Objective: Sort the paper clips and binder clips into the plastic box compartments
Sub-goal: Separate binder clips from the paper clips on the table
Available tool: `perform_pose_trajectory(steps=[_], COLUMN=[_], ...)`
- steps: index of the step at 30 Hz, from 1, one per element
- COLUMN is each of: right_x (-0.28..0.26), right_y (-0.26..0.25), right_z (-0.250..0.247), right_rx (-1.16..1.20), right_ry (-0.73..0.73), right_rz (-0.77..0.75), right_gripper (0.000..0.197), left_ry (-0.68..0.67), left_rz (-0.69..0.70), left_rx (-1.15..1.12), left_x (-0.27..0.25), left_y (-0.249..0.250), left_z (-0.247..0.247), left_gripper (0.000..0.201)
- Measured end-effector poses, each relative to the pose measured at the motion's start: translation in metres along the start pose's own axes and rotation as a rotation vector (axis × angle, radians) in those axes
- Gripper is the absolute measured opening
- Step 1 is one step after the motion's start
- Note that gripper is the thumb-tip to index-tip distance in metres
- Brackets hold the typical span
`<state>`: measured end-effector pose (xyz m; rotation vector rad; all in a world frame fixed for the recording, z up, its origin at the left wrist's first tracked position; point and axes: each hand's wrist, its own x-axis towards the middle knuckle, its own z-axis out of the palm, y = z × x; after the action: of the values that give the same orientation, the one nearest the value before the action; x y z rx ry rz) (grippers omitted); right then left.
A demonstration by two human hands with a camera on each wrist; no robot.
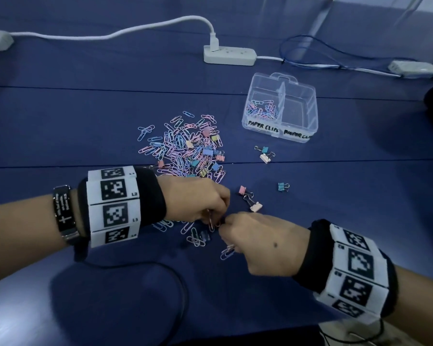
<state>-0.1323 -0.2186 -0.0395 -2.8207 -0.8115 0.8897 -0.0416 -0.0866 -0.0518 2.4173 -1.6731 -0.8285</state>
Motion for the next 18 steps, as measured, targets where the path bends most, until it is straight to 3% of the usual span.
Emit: perform_pose_trajectory(steps=[5,8,12,15,18], right_x=[-0.006,-0.006,-0.011,-0.017,-0.021], right_y=[-0.003,-0.002,0.005,0.025,0.053], right_z=[-0.002,-0.002,-0.002,-0.009,-0.037], right_rx=[-0.025,-0.018,0.034,0.185,0.319], right_ry=[-0.037,-0.046,-0.028,0.065,0.254], right_rz=[0.062,0.057,0.093,0.092,0.139], right_gripper=[0.018,0.029,0.01,0.013,0.019], left_ry=[-0.01,-0.069,-0.081,-0.064,-0.042], left_rz=[0.001,-0.02,-0.033,-0.035,-0.044], left_rx=[0.025,0.092,0.07,0.028,-0.041], left_x=[0.001,0.002,0.003,0.004,0.005], left_y=[0.0,0.004,0.009,0.01,0.01], left_z=[-0.003,-0.004,-0.007,-0.009,-0.01], left_gripper=[0.02,0.022,0.021,0.023,0.022])
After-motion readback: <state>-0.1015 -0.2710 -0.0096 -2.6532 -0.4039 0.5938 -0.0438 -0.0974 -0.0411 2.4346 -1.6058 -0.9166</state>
